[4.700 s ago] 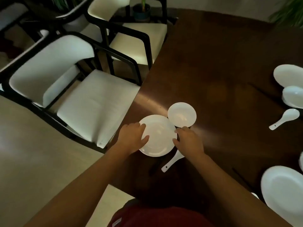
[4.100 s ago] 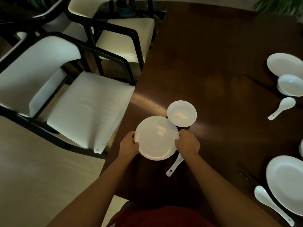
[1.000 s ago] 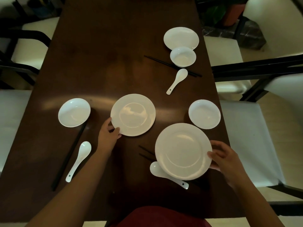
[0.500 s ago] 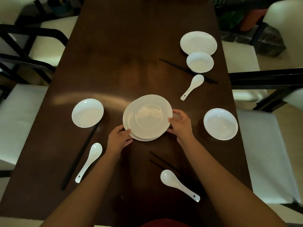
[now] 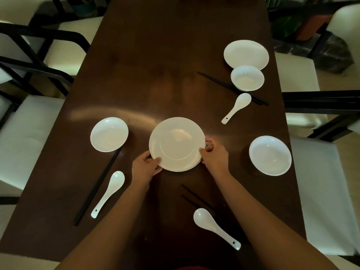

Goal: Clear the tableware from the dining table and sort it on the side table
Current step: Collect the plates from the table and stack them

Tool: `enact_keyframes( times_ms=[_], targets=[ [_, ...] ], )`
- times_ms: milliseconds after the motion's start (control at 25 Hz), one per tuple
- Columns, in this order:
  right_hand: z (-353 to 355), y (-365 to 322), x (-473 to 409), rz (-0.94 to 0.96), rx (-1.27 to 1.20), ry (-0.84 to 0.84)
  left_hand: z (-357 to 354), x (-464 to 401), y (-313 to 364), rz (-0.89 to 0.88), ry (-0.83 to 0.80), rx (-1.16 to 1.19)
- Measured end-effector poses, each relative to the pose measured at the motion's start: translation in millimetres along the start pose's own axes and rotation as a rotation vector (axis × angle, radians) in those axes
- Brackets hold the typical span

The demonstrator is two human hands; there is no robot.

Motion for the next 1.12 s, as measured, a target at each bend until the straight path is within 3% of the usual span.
enact_keyframes(
  times_ms=[200,400,480,560,680,800,960,1120],
  targets=[
    [3.6,-3.2,1.8,0.054,0.076,0.082,-0.3,1.0,2.8,-0.05,-0.023,-0.039],
    [1.8,4.8,-1.5,-0.036,0.024,0.008,-0.9,3.3,22.9,-0.192,-0.063,-0.371],
    [8.0,-2.5,-0.7,0.019,0.11,0.021,4.5,6.9,43.7,-0.328,-0.015,-0.626],
    [23.8,-27.4,4.6,0.214,0.278,0.114,-3.4,15.7,79.0,-0.576,0.001,-0.786],
    [54.7,-73.0,13.4,0.567,0.499,0.296,-48.9,25.5,131.9,-0.932,-0.163,-0.948],
    [101.7,-113.6,-0.5,0.692,0.57,0.441,-103.0,14.1,188.0,-1.108,-0.26,-1.056],
    [153.9,-166.0,-46.6,0.758,0.67,0.614,-182.2,-23.7,250.1,-1.283,-0.348,-1.204],
    [182.8,-196.2,-132.9,0.641,0.751,0.637,-264.3,-85.8,293.9,-1.367,-0.393,-1.334]
  ],
)
Point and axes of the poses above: each hand's wrist, its own x-axis away from the middle knuckle, its own z-axis out of the back of the hand, y = z × x, the point moved 9 cm from there along -x, towards the middle knuckle, and after that the axes turned 12 degrees about -z, right-handed, at the moved point
